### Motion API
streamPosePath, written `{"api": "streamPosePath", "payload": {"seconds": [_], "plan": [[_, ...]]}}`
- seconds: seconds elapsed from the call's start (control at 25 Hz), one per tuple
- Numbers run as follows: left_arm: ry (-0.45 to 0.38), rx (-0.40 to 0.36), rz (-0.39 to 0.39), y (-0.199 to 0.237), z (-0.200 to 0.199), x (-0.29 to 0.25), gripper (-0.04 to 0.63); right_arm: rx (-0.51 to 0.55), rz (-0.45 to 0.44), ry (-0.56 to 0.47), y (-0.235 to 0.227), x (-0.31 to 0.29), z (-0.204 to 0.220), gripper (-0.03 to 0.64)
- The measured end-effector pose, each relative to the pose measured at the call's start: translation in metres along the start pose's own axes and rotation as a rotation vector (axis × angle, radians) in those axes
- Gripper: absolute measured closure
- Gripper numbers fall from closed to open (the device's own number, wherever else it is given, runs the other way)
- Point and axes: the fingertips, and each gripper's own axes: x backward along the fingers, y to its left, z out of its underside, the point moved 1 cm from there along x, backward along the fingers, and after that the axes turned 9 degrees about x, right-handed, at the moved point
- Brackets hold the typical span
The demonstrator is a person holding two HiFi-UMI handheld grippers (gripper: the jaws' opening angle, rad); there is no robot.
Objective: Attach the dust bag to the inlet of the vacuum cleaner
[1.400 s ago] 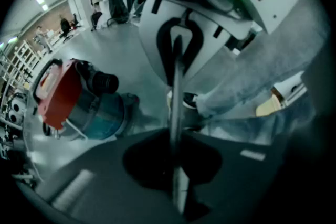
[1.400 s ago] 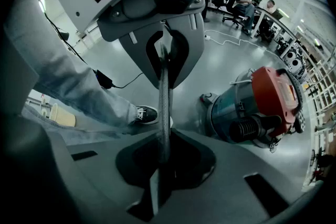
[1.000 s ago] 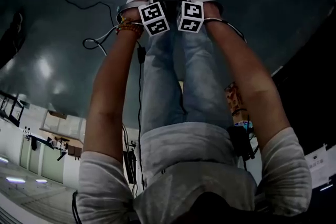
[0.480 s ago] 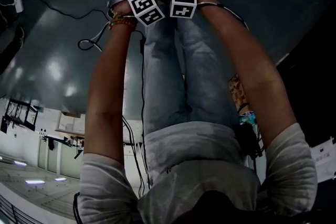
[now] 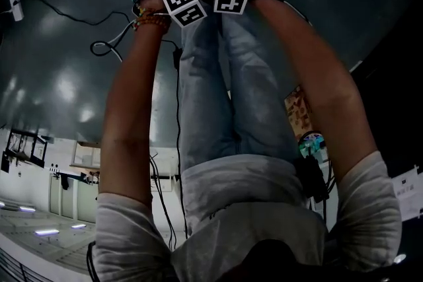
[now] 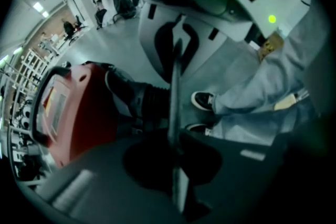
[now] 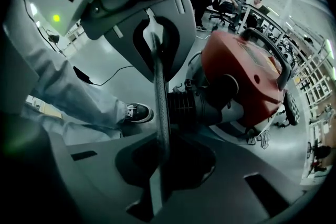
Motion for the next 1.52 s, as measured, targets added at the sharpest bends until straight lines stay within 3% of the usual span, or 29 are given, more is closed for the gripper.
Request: {"api": "streamPosePath", "payload": {"seconds": [0.16,0.32,0.48,0.72,0.92,1.16,1.4,1.52], "plan": [[0.011,0.029,0.02,-0.007,-0.006,0.0,0.575,-0.011,-0.008,0.011,0.006,0.012,0.006,0.586],[0.032,-0.047,0.002,0.0,-0.012,0.008,0.575,-0.052,-0.038,0.009,0.013,-0.004,0.01,0.586],[0.038,-0.084,0.01,0.008,-0.009,0.002,0.577,-0.026,-0.021,0.03,0.006,0.001,0.006,0.586],[0.065,-0.006,0.025,0.007,-0.003,-0.008,0.577,-0.024,-0.032,0.004,0.001,-0.005,0.004,0.586],[0.058,-0.107,0.012,0.012,-0.005,-0.006,0.577,-0.058,-0.026,0.018,0.002,-0.018,0.005,0.586],[0.066,0.016,0.053,0.017,-0.001,-0.02,0.578,-0.069,-0.026,0.01,-0.01,-0.003,0.001,0.586],[0.056,-0.048,0.037,0.02,-0.01,-0.01,0.577,-0.118,-0.048,0.014,-0.007,-0.016,0.009,0.586],[0.06,0.021,0.067,0.018,-0.005,-0.022,0.578,-0.077,-0.032,0.001,-0.008,-0.005,0.004,0.586]]}}
